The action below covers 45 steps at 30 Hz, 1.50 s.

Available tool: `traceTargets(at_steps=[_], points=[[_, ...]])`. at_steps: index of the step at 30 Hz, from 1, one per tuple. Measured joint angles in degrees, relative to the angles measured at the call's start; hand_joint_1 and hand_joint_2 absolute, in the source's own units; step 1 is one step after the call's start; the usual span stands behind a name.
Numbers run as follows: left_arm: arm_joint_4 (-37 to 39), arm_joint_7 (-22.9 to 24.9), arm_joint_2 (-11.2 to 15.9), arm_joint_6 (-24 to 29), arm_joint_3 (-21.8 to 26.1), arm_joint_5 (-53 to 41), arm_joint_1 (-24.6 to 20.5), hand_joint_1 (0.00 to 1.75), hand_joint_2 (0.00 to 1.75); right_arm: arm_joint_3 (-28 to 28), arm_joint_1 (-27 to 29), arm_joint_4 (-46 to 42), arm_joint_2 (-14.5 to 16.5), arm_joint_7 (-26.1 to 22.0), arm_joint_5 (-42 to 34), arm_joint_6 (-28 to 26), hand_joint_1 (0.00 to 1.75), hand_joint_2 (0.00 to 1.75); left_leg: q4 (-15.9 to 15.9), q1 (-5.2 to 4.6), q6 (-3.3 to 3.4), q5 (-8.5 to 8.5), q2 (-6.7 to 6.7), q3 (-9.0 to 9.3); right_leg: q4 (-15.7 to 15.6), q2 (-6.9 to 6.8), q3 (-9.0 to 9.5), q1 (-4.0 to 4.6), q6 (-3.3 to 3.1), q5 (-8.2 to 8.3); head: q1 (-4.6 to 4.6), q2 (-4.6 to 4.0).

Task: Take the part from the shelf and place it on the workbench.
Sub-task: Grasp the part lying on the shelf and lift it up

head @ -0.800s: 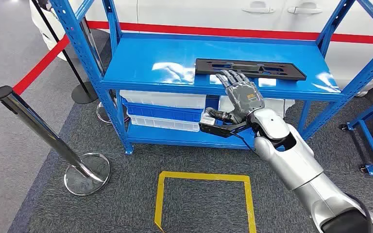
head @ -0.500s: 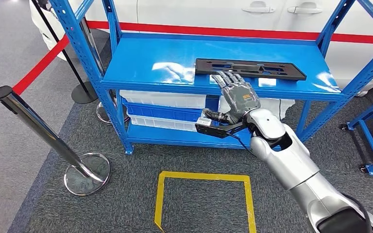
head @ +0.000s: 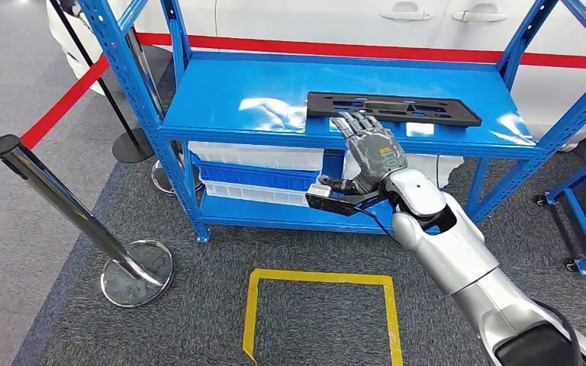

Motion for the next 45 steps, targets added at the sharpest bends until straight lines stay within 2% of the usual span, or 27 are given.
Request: traceTargets(at_steps=[14,26,28,30,32,33,35,36,37,38,39,41,42,44,45], points=[[-0.1,0.0,0.0,0.1,-0.6,0.7,0.1,0.0,0.0,0.0,-0.5,0.5,0.9,-0.1,0.0,0.1,0.0,1.75,0.0,0.0,0.0,0.0,0.0,0.0,0.0,0.0,0.0,0.01,0.0,0.0,0.0,-0.01],[-0.1,0.0,0.0,0.2,-0.7,0.9,0.2,0.0,0.0,0.0,-0.6,0.8,1.9,0.0,0.1,0.2,0.0,1.75,0.5,-0.16,0.08,-0.05,-0.13,-0.23,0.0,0.0,-0.04,-0.36,0.19,0.12,0.0,0.0],[-0.1,0.0,0.0,0.2,-0.8,0.9,0.2,0.0,0.0,0.0,-0.6,0.8,2.0,0.0,0.1,0.2,0.0,1.75,0.5,-0.24,0.22,-0.01,-0.12,-0.31,-0.1,0.06,-0.08,-0.46,0.4,0.25,0.0,-0.01],[-0.1,0.0,-0.1,0.2,-0.9,0.9,0.2,0.0,0.0,0.0,-0.7,0.8,2.0,0.0,0.1,0.2,0.0,1.75,-0.1,-0.05,0.76,0.39,0.13,-0.15,-0.3,0.11,-0.08,-0.46,0.74,0.3,0.0,-0.01],[-0.1,0.0,-0.2,0.2,-1.0,0.9,0.2,0.0,0.0,0.0,-1.0,0.8,1.9,0.1,0.1,0.2,0.0,1.75,-1.1,0.34,1.53,1.04,0.6,0.18,1.5,-0.66,-1.05,-0.34,1.06,-0.94,0.13,-0.01],[-0.1,0.0,-0.2,0.2,-1.1,0.9,0.2,0.0,0.0,0.0,-1.1,0.8,2.0,0.1,0.1,0.2,0.0,1.75,-1.5,0.48,1.79,1.27,0.86,0.28,4.1,-1.23,-2.39,-0.4,1.19,-2.32,0.2,0.0],[-0.1,0.0,-0.2,0.2,-1.1,0.9,0.2,0.0,0.0,0.0,-1.0,0.9,2.0,0.1,0.2,0.2,0.0,1.75,-1.6,0.51,1.96,1.37,1.21,0.22,11.3,-1.94,-6.26,-0.71,1.57,-5.13,0.28,0.01],[-0.1,0.0,-0.2,0.2,-1.1,0.9,0.2,0.0,0.0,0.0,-0.9,0.9,2.0,0.1,0.2,0.2,0.0,1.75,-1.5,0.54,1.9,1.32,1.31,0.21,13.9,-2.08,-7.79,-0.98,1.8,-5.51,0.28,0.0],[-0.1,0.0,-0.2,0.2,-1.1,0.9,0.2,0.0,0.0,0.0,-0.8,1.0,2.0,0.1,0.2,0.2,0.0,1.75,-1.5,0.62,1.77,1.23,1.36,0.22,14.6,-2.2,-8.46,-1.25,2.01,-4.81,0.28,0.0],[-0.1,0.0,-0.3,0.2,-1.1,0.9,0.3,0.0,0.0,0.0,-0.8,1.1,2.0,0.1,0.2,0.2,0.0,1.75,-1.3,0.75,1.53,1.06,1.38,0.26,13.1,-2.34,-8.06,-1.51,2.19,-3.07,0.28,0.0],[-0.1,0.0,-0.3,0.2,-1.1,0.9,0.3,0.0,0.0,0.0,-0.8,1.1,2.0,0.1,0.2,0.3,0.0,1.75,-1.0,0.92,1.19,0.8,1.4,0.31,9.6,-2.54,-6.71,-1.74,2.36,-0.67,0.29,-0.01],[-0.1,0.0,-0.3,0.2,-1.1,1.0,0.3,0.0,0.0,0.0,-1.0,1.2,2.0,0.1,0.2,0.3,0.0,1.75,-0.3,1.02,0.29,0.17,1.44,0.18,3.1,-2.84,-3.91,-1.68,2.49,2.08,0.3,-0.01],[-0.1,0.0,-0.3,0.2,-1.1,1.0,0.3,0.0,0.0,0.0,-1.0,1.2,2.0,0.1,0.2,0.3,0.0,1.75,-0.1,0.97,-0.15,-0.01,1.46,0.05,1.4,-2.88,-3.2,-1.5,2.38,2.42,0.3,-0.01],[-0.1,0.0,-0.3,0.2,-1.1,1.0,0.3,0.0,0.0,0.0,-0.9,1.3,2.1,0.1,0.2,0.3,0.0,1.75,0.0,0.88,-0.84,-0.02,1.52,-0.13,1.1,-2.7,-3.16,-1.08,1.79,2.09,0.28,0.0],[-0.1,0.0,-0.3,0.2,-1.2,1.1,0.3,0.0,0.0,0.0,-0.9,1.3,2.1,0.1,0.2,0.3,0.0,1.75,0.0,0.96,-1.14,-0.08,1.55,-0.19,1.0,-2.66,-3.2,-1.14,1.4,2.14,0.29,0.0]])
